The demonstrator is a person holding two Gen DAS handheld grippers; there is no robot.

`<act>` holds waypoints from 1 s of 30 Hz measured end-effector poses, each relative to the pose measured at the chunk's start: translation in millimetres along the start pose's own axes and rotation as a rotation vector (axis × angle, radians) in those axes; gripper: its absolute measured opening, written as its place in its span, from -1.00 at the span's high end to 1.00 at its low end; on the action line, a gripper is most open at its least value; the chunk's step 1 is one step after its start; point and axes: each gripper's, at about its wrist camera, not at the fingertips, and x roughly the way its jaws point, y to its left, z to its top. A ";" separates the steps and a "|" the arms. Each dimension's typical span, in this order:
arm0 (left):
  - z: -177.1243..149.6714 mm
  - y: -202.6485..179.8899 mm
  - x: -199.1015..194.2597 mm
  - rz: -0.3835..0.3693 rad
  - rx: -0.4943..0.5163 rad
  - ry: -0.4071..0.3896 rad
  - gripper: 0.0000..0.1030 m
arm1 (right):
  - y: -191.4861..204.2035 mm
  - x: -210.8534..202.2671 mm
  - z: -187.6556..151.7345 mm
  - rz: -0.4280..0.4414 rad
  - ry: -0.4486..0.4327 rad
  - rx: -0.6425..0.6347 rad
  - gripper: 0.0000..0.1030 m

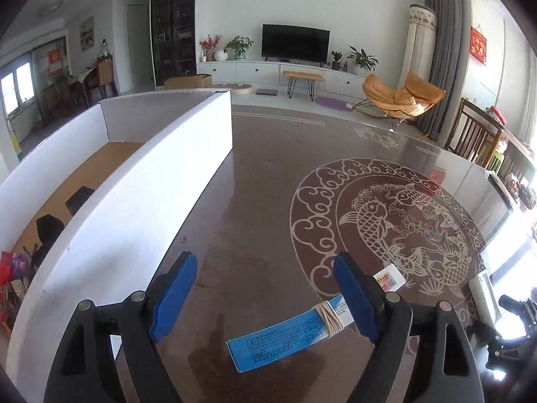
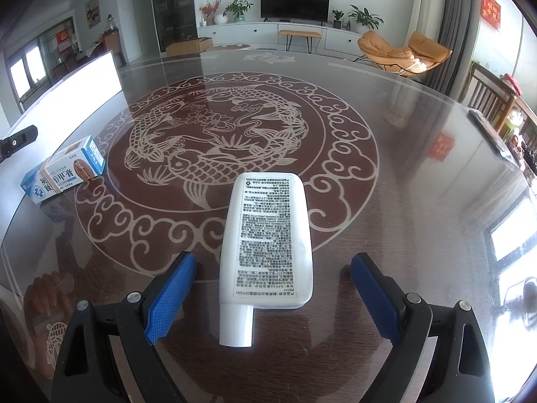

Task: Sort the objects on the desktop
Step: 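Grasp the blue-and-white ointment box with the left tool, then lift the ointment box with the left tool while the right tool holds the tube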

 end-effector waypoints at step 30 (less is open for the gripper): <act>-61.2 -27.6 8.3 -0.202 0.311 0.137 -0.17 | -1.1 1.8 2.1 0.012 -0.009 0.012 -0.82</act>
